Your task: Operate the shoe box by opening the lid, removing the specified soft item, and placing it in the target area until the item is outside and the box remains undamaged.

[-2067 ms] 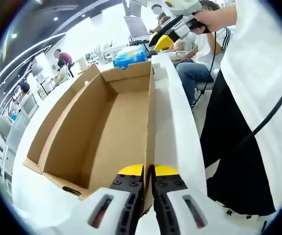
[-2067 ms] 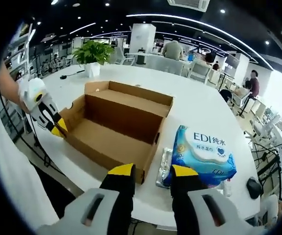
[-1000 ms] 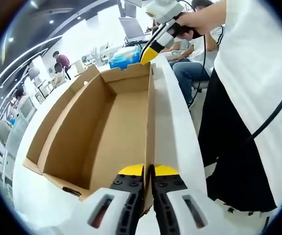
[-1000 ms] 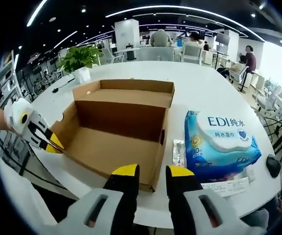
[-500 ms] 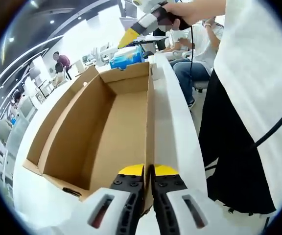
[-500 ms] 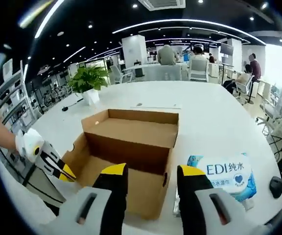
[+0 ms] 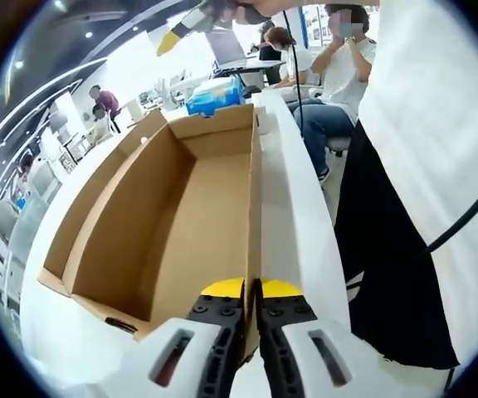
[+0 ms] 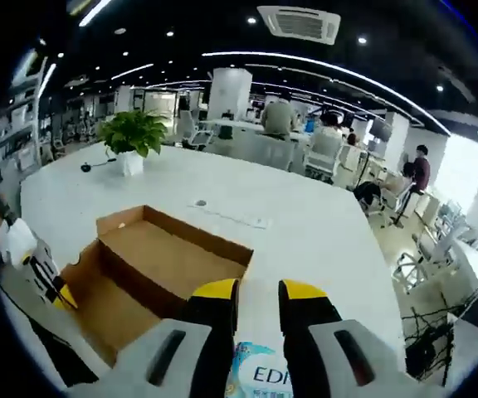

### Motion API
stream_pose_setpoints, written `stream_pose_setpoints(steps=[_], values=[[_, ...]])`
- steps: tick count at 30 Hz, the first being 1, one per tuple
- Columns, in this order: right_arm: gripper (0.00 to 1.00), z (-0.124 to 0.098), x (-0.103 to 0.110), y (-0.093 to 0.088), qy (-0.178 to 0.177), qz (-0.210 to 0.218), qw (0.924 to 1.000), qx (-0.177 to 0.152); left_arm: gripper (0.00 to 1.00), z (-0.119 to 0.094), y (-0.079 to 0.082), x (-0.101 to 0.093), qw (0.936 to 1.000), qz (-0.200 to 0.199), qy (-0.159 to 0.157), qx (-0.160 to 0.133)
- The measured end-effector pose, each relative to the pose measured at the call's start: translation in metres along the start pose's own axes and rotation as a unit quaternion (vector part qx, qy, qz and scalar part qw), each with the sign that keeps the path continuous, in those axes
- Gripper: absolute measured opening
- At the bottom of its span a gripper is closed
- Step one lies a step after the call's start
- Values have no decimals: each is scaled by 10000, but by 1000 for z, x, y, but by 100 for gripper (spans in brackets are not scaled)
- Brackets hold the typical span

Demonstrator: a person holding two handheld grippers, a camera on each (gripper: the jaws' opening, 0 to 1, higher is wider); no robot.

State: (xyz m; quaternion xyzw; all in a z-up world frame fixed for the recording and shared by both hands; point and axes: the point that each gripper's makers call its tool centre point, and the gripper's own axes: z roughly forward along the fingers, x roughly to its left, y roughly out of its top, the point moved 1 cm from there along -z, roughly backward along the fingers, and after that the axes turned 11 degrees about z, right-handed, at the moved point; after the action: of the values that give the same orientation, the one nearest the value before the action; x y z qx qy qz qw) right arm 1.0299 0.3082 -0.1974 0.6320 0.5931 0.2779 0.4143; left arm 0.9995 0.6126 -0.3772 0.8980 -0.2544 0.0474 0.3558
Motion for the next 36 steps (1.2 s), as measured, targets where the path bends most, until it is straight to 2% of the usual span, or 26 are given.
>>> stream_pose_setpoints(steps=[1, 2, 5, 8, 9, 10, 14, 15, 16, 18, 20, 23, 25, 26, 27, 28, 29, 30, 31, 33, 34, 36], values=[[18, -1, -4, 11, -162, -301, 9993, -162, 4, 0, 0, 0, 10000, -15, -19, -3], [18, 0, -2, 17, -115, -382, 9989, -238, 3, 0, 0, 0, 10000, -20, -27, -6], [22, 6, 0, 16, 18, -73, 9999, -109, 4, 0, 0, 0, 10000, -14, -20, -1], [21, 13, 0, 20, 174, 184, 9997, -74, 4, 0, -1, 0, 10000, -44, -1, 21], [22, 17, 4, 19, 341, 324, 9989, 77, 4, 0, -1, 0, 10000, -50, 7, 27], [22, 18, 3, 18, 348, 485, 9980, 186, 4, 0, 0, 0, 10000, -56, 11, 32], [22, 16, -4, 33, 521, 408, 9976, 196, 4, 0, 0, 0, 10000, -50, 6, 30], [22, 20, -3, 29, 722, 482, 9952, 452, 4, 1, 0, 0, 10000, -50, 1, 37], [22, 24, -8, 33, 738, 546, 9947, 472, 4, 1, 0, -1, 10000, -47, -4, 40], [19, 26, -16, 38, 725, 363, 9956, 465, 4, 0, 0, 0, 10000, -54, -18, 38], [19, 28, -20, 49, 670, 153, 9972, 311, 4, 0, 0, 0, 10000, -71, -30, 36], [24, 42, -30, 47, 567, 176, 9974, 414, 3, 0, 1, 0, 10000, -70, -40, 40], [30, 52, -26, 39, 811, 438, 9938, 627, 4, 0, 0, 0, 10000, -75, -24, 36], [29, 55, -31, 30, 654, 515, 9929, 847, 4, 0, 0, 0, 10000, -66, -13, 36], [25, 59, -35, 17, 552, 614, 9893, 1200, 4, 0, 0, 0, 10000, -65, -8, 35], [21, 63, -29, 11, 819, 557, 9865, 1301, 4, 0, 0, 0, 10000, -65, -7, 32], [22, 69, -27, 6, 780, 383, 9887, 1225, 4, 0, 0, 0, 10000, -68, -8, 32], [27, 71, -31, 0, 631, 259, 9888, 1328, 4, 0, 0, 0, 10000, -69, -9, 34], [28, 72, -26, -5, 673, 106, 9879, 1395, 4, 0, 0, 0, 10000, -66, -8, 34], [25, 74, -23, -1, 718, 182, 9896, 1231, 4, 0, 0, 0, 10000, -68, 6, 34], [27, 75, -23, -1, 719, 167, 9899, 1209, 4, 0, 0, 0, 10000, -66, 11, 34], [31, 79, -19, 5, 807, 473, 9885, 1190, 4, 0, 0, 0, 10000, -58, 28, 33]])
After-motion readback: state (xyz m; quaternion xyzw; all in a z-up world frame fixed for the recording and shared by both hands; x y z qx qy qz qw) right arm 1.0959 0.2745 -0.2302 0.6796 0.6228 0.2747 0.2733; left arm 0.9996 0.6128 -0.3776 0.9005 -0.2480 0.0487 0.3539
